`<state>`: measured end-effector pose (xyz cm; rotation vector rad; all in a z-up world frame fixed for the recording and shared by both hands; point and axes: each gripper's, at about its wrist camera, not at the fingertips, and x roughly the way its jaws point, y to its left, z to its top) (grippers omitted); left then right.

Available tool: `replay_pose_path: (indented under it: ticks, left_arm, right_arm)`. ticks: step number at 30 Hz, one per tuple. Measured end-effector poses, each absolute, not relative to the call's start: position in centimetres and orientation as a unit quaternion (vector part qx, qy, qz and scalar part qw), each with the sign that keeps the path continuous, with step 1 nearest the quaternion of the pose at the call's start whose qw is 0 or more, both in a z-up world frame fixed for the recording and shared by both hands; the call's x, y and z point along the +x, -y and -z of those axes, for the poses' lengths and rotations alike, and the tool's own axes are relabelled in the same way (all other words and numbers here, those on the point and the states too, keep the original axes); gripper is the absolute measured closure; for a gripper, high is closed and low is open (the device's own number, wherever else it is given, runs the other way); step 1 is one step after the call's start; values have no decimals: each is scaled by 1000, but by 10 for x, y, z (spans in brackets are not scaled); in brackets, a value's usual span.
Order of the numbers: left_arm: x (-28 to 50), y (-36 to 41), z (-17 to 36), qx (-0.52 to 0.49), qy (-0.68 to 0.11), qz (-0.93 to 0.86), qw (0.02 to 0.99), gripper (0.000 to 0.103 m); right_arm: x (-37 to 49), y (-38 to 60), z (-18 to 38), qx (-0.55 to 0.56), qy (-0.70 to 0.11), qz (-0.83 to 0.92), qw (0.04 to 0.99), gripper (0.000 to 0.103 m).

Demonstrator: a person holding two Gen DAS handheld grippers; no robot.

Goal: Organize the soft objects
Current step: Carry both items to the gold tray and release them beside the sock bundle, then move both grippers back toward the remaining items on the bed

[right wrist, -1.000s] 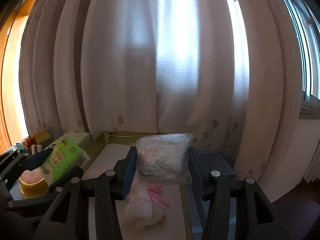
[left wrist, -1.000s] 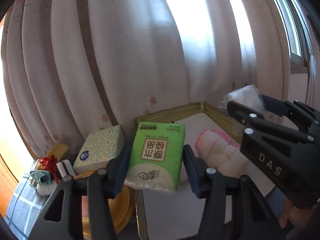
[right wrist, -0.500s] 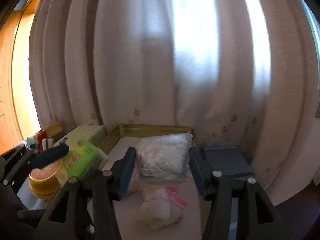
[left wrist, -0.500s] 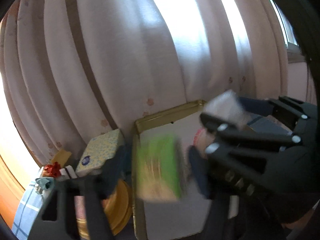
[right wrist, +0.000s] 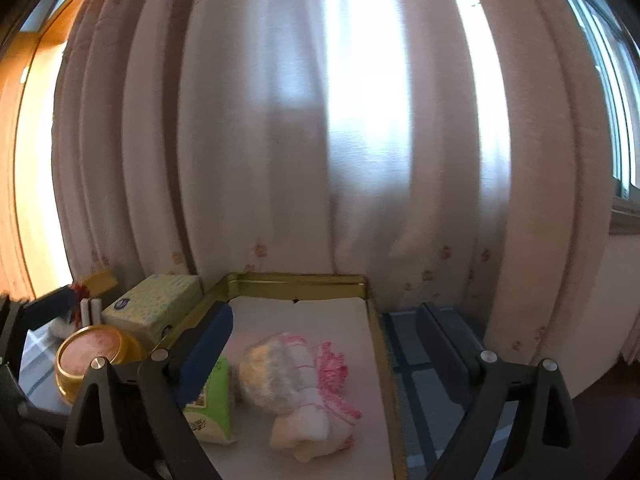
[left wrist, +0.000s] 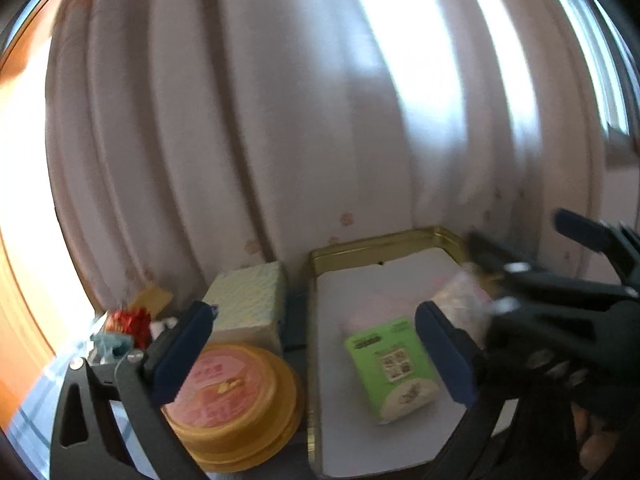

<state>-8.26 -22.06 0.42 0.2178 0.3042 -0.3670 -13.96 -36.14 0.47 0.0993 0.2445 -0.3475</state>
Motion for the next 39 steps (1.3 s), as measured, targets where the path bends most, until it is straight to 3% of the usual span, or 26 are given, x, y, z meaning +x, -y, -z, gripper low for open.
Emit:
replay_pose_path:
  ticks: [7, 11, 39]
  left_arm:
    - [-74, 196, -6, 43, -160, 160, 973, 0]
    - [-80, 195, -6, 48, -144, 153, 977, 0]
    - [-52, 103, -14, 71, -107, 62, 990, 1]
  right_arm:
    - [-167, 368, -15, 82, -34, 208, 974, 9]
    - [-184, 362, -19, 78, 24, 249, 965, 1]
    - [-184, 353, -16, 129, -13, 277, 952, 1]
